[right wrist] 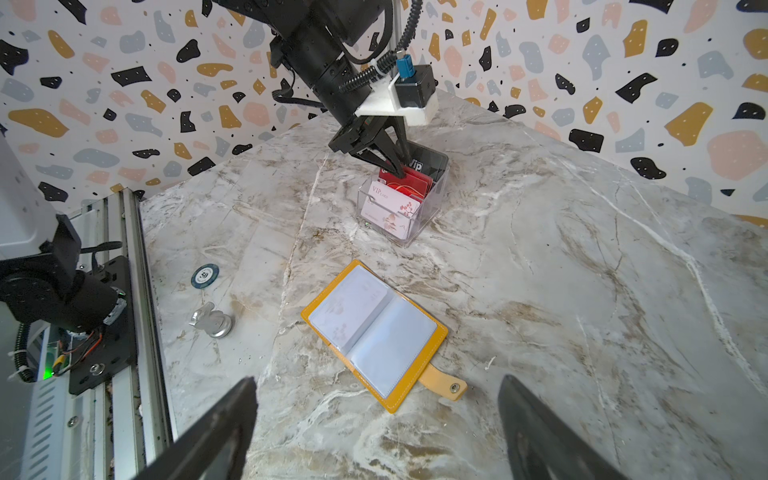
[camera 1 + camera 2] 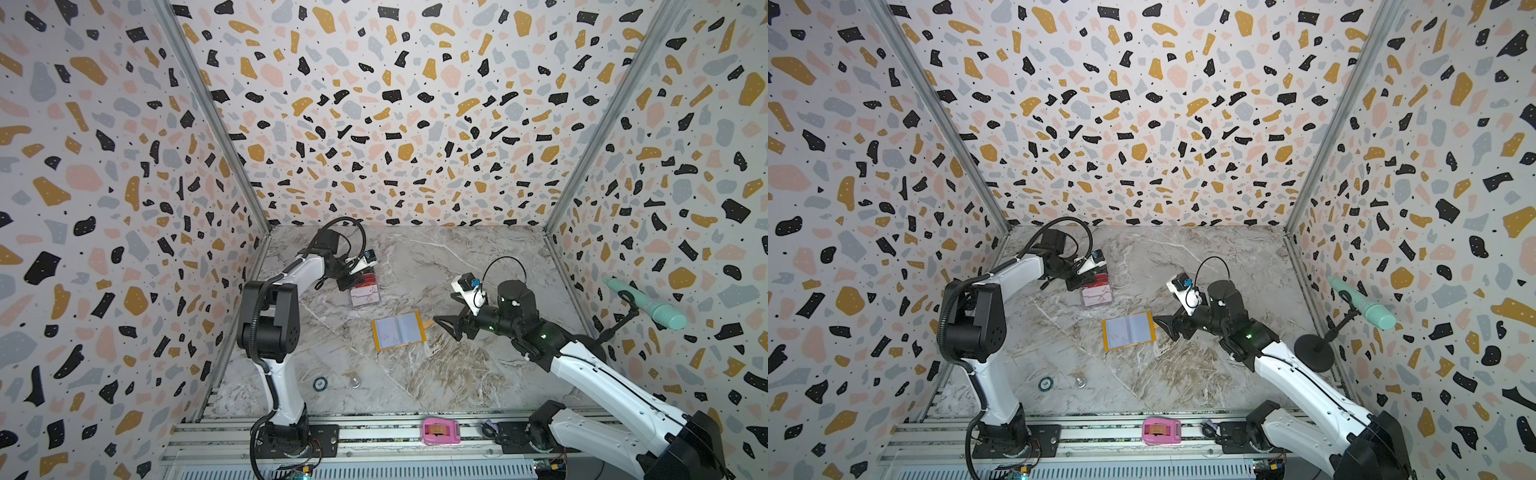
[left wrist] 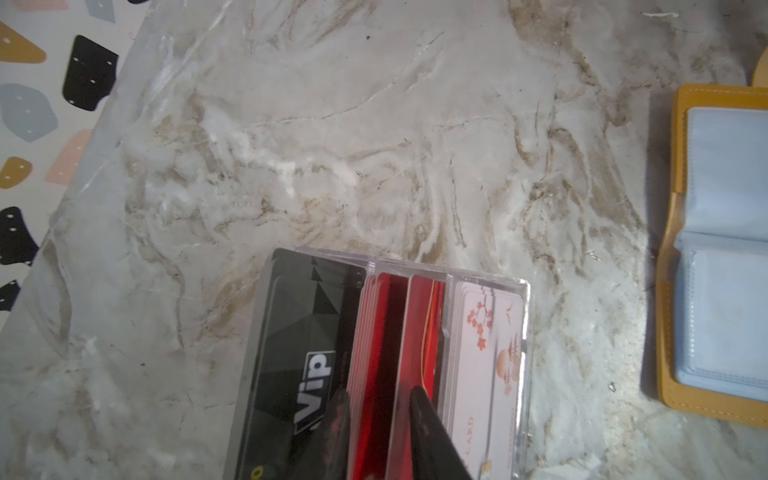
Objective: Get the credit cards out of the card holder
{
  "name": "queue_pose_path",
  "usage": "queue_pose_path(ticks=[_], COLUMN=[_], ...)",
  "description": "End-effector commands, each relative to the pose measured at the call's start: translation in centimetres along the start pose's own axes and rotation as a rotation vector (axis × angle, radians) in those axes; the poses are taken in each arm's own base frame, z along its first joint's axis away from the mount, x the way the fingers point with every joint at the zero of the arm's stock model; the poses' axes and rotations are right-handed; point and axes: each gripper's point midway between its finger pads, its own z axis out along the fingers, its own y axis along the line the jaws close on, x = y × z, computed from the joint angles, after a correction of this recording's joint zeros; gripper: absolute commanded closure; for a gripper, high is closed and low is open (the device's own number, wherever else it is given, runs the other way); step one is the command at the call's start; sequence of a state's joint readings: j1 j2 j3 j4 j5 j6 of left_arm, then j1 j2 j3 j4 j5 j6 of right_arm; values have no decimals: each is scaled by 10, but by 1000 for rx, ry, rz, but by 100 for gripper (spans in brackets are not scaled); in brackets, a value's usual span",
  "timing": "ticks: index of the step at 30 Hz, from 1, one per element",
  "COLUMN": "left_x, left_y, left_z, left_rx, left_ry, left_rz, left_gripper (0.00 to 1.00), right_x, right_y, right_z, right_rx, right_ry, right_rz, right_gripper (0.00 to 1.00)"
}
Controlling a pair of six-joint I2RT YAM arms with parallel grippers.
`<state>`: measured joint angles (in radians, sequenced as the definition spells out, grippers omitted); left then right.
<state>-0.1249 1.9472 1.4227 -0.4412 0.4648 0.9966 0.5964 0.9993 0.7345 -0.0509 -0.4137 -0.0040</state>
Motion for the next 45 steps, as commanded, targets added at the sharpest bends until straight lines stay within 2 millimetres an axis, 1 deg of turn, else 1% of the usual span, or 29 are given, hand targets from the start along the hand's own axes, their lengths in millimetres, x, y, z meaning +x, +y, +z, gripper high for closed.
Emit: queue_pose_path(ticks=[1, 6, 10, 14, 17, 18, 21, 25, 27, 29, 33, 36, 38, 41, 43, 45], left_x=[-7, -16, -28, -40, -44, -45, -48, -55, -57, -61, -60, -53, -46, -38, -37, -31], left_y=[14, 15, 19, 24, 30, 29, 15, -19, -38, -55, -79, -100, -115, -138, -154, -164], left_z=[-12, -27, -49, -73, -91, -95, -105, -106, -102, -103, -105, -100, -93, -81, -73, -66], left_rx=[-74, -111, -178, -258, -361, -393, -451, -451, -432, -414, -375, -314, -270, -186, -105, -69], left_ry=[-14, -35, -63, -99, -96, -85, -55, -81, -108, -143, -260, -322, -333, -333, -330, -320], left_rz=[-4, 4, -23, -146, -307, -353, -473, -592, -652, -719, -877, -960, -995, -1034, -1043, -1073], left_gripper=[72, 68, 64, 62, 62, 61, 60, 59, 58, 58, 58, 57, 58, 63, 65, 67], right_x=[-5, -3, -3, 1, 4, 5, 9, 13, 15, 17, 19, 21, 21, 23, 26, 29], right_y=[-1, -3, -4, -8, -11, -14, -23, -29, -32, -34, -35, -37, -37, -36, -34, -33], right_z=[-2, 1, 3, 7, 11, 12, 17, 23, 24, 27, 33, 37, 41, 48, 55, 61], right_rx=[9, 11, 13, 24, 36, 46, 88, 108, 123, 127, 131, 149, 152, 159, 163, 171], right_ry=[-27, -17, -5, 7, 16, 21, 53, 85, 101, 114, 127, 144, 158, 177, 196, 211], right_rz=[-3, 5, 20, 39, 58, 66, 92, 106, 117, 126, 141, 143, 145, 142, 149, 157], right_gripper=[9, 9, 9, 9, 9, 9, 9, 9, 9, 9, 9, 9, 9, 9, 9, 10])
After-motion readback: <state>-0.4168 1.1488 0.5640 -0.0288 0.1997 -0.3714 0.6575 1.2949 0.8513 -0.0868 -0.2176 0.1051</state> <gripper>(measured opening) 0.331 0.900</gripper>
